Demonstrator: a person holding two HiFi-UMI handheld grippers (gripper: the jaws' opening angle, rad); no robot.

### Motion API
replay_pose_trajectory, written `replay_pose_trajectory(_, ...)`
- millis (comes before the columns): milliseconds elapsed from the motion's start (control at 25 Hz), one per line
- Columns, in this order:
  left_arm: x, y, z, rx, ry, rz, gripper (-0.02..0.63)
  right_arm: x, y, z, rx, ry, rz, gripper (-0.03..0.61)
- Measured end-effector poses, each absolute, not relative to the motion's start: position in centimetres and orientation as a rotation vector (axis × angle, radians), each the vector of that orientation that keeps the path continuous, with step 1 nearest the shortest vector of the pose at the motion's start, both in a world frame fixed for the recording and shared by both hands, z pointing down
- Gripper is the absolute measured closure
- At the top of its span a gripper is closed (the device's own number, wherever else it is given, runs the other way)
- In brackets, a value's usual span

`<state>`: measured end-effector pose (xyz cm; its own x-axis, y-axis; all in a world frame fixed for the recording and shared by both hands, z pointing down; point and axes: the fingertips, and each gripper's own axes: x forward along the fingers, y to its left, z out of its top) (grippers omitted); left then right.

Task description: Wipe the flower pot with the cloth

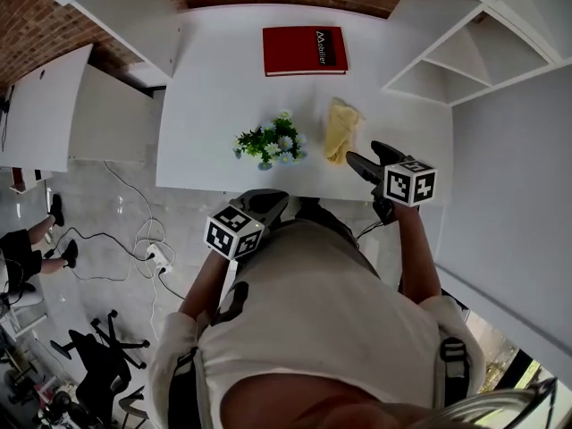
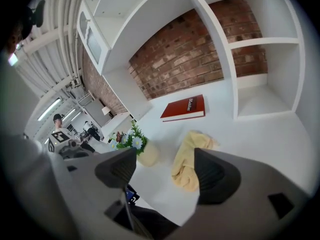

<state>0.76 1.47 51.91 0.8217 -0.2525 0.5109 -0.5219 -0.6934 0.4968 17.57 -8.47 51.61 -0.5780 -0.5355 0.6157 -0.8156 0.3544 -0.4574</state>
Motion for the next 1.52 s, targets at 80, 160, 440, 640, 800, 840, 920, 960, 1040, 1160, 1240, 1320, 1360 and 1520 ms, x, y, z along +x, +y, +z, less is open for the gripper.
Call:
replay_pose_trajectory(80,1.0,0.9,52.0,2.342,-0.589,0.548,0.592,17.6,-9.1,52.3,1.132,-2.253,1.085,0.225)
replay_pose_trajectory(160,0.9,0.7,52.1,2.330,-0.609,0.553,0.592,17.4,-9.5,53.0,1.084,-2.235,1.076,0.224)
replay_pose_trajectory(440,0.6,0.3,52.6,2.266,-0.692,0.537,0.592,18.1,-11.6,56.2,1.044,-2.155,1.010,0.225)
replay_pose_trajectory(640,0.9,0.3,52.5,2.253,-0.719,0.537,0.592,18.1,-13.0,59.9,1.036,-2.081,1.028,0.227)
replay_pose_trajectory(800,0.9,-0.1,52.4,2.255,-0.755,0.543,0.592,18.0,-13.2,63.9,1.020,-1.993,1.040,0.243)
replay_pose_trajectory(840,0.8,-0.1,52.4,2.253,-0.760,0.543,0.592,18.2,-13.1,64.9,1.020,-1.963,1.029,0.276)
replay_pose_trajectory(920,0.3,-0.1,52.5,2.248,-0.772,0.540,0.592,18.4,-12.7,66.3,1.030,-1.933,1.033,0.371)
replay_pose_trajectory(960,0.0,0.0,52.5,2.243,-0.779,0.536,0.592,18.4,-12.5,66.7,1.037,-1.936,1.054,0.384)
replay_pose_trajectory(1040,-0.5,0.1,52.7,2.231,-0.791,0.520,0.592,18.2,-12.2,67.0,1.038,-1.952,1.088,0.442)
replay_pose_trajectory(1160,-1.0,0.1,52.6,2.221,-0.794,0.487,0.592,18.0,-12.3,67.1,1.029,-1.958,1.088,0.467)
replay_pose_trajectory(1240,-1.3,0.0,52.5,2.231,-0.793,0.477,0.592,17.9,-12.3,67.1,1.037,-1.954,1.082,0.473)
replay_pose_trajectory(1320,-1.8,0.0,52.4,2.246,-0.799,0.474,0.592,17.9,-12.2,67.0,1.063,-1.945,1.075,0.477)
replay_pose_trajectory(1360,-2.0,0.1,52.4,2.252,-0.803,0.473,0.592,17.9,-12.0,66.9,1.082,-1.936,1.082,0.480)
replay_pose_trajectory(1520,-3.7,0.6,52.2,2.275,-0.825,0.457,0.592,16.5,-10.6,64.9,1.133,-1.959,1.143,0.489)
